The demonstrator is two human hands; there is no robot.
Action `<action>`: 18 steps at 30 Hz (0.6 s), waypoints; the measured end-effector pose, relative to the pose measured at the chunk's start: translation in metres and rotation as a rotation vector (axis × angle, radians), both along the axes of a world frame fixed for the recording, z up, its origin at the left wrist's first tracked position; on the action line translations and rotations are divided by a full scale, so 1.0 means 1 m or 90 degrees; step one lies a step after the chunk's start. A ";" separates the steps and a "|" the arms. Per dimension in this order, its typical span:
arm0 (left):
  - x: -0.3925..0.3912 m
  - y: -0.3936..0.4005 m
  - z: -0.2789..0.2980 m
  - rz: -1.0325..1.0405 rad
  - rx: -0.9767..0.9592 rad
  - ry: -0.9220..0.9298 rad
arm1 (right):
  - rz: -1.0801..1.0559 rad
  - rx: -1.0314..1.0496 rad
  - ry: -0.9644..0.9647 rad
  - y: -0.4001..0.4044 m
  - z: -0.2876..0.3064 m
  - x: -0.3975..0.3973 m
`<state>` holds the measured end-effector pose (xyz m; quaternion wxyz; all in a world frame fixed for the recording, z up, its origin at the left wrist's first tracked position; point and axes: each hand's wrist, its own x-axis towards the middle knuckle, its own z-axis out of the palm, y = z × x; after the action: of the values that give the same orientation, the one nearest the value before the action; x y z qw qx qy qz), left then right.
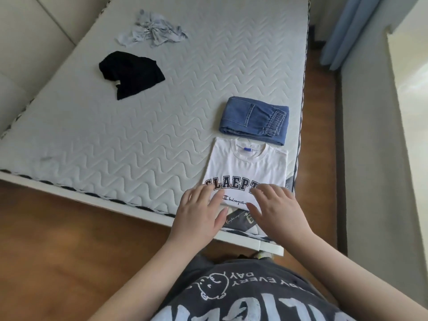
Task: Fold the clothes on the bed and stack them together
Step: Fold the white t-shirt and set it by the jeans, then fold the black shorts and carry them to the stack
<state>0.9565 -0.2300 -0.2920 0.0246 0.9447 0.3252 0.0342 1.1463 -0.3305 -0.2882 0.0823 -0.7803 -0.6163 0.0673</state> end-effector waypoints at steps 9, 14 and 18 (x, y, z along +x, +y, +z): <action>-0.100 0.013 0.008 0.080 0.008 -0.012 | 0.025 -0.040 -0.026 0.032 0.017 -0.081; -0.196 0.023 0.010 0.137 0.015 -0.040 | 0.082 -0.005 -0.047 0.055 0.015 -0.166; -0.276 0.032 0.013 0.194 0.014 -0.045 | 0.147 0.044 -0.056 0.078 0.014 -0.234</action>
<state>0.6807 -0.1985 -0.2794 0.0199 0.8828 0.4634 0.0746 0.9119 -0.2524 -0.2745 0.0734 -0.7028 -0.7073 0.0206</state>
